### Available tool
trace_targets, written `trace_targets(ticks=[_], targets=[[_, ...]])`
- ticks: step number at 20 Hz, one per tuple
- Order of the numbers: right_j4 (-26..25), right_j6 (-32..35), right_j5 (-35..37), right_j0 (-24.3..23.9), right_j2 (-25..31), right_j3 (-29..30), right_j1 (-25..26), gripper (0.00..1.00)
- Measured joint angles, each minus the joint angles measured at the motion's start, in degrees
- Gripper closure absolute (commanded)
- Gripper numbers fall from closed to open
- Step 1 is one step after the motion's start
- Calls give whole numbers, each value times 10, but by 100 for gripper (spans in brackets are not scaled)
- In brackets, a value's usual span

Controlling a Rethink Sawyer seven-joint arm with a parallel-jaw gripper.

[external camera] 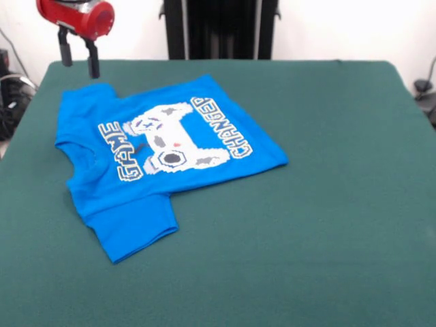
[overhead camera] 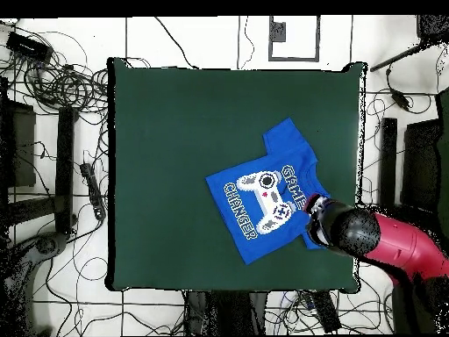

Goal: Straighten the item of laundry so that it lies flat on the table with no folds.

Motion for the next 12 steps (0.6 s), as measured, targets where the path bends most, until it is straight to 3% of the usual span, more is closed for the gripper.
trace_targets(ticks=[12], targets=[[-59,0,-55,-22,0,16,4,0]])
